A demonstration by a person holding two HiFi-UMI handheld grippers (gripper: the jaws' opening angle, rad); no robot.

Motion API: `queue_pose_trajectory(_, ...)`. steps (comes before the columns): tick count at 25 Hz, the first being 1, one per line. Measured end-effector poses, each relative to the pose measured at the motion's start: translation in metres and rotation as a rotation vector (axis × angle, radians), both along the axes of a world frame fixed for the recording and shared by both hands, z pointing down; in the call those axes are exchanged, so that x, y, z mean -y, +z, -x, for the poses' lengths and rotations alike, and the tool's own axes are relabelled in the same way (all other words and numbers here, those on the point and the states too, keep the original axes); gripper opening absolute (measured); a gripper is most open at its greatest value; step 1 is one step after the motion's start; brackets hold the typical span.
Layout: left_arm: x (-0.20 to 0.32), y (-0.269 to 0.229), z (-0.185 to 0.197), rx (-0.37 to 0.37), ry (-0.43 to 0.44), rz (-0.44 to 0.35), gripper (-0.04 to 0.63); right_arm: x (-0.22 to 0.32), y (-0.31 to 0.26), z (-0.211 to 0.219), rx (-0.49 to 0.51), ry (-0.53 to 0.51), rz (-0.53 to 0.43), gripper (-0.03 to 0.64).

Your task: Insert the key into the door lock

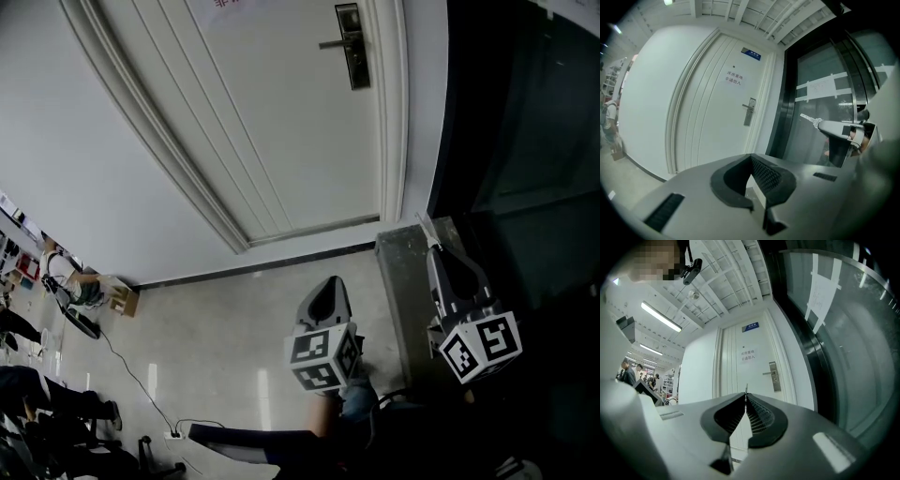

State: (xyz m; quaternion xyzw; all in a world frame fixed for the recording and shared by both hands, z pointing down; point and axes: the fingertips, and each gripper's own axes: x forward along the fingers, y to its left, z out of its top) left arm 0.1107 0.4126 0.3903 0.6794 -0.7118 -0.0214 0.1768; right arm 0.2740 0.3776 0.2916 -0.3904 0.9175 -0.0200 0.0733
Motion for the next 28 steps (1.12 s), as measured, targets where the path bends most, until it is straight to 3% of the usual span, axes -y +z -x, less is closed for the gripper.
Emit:
queue_pose_trajectory(7, 0.076, -0.019, 0.064, 0.029, 0.015, -0.037, 0.000, 0.072, -0.010, 0.059, 0.012, 0.023, -0.024, 0.012)
queue_pose_trajectory(17, 0.171, -0.024, 0.158, 0.033, 0.037, -0.029, 0.000, 0.168, -0.013, 0.149, 0.024, 0.054, -0.013, 0.011)
queue_pose_trajectory(28, 0.245, -0.001, 0.187, 0.000, 0.081, -0.003, 0.000, 0.238, 0.003, 0.183, -0.006, 0.090, 0.003, 0.011)
